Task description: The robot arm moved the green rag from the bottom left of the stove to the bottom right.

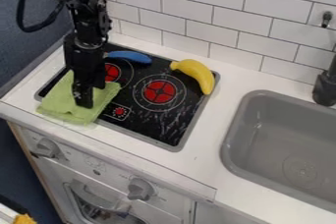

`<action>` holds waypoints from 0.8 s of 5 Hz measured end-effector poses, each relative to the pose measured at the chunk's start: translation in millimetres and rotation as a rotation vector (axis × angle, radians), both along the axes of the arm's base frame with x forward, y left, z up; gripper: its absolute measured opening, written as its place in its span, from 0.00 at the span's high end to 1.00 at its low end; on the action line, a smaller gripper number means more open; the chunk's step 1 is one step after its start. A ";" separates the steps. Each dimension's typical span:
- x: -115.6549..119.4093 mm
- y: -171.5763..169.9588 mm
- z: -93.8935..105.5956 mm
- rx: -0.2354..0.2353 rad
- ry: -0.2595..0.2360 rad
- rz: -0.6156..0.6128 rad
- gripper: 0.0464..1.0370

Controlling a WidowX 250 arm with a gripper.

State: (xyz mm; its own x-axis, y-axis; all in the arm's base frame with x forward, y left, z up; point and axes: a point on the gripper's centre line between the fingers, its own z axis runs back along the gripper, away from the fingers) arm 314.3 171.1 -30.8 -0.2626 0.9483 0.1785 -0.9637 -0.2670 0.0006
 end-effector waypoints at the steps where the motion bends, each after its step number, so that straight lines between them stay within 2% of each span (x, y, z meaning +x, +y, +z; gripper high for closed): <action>1: 13.4 3.3 -1.1 -0.015 -0.015 -0.002 0.04; 3: 46.8 -22.2 1.1 -0.049 -0.059 -0.082 0.04; 4: 59.0 -58.4 -0.3 -0.061 -0.063 -0.175 0.04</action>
State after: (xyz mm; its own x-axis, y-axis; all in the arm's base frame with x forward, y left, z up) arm 373.3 112.7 -31.1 -0.1017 0.9890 0.1075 -0.9941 -0.0968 -0.0497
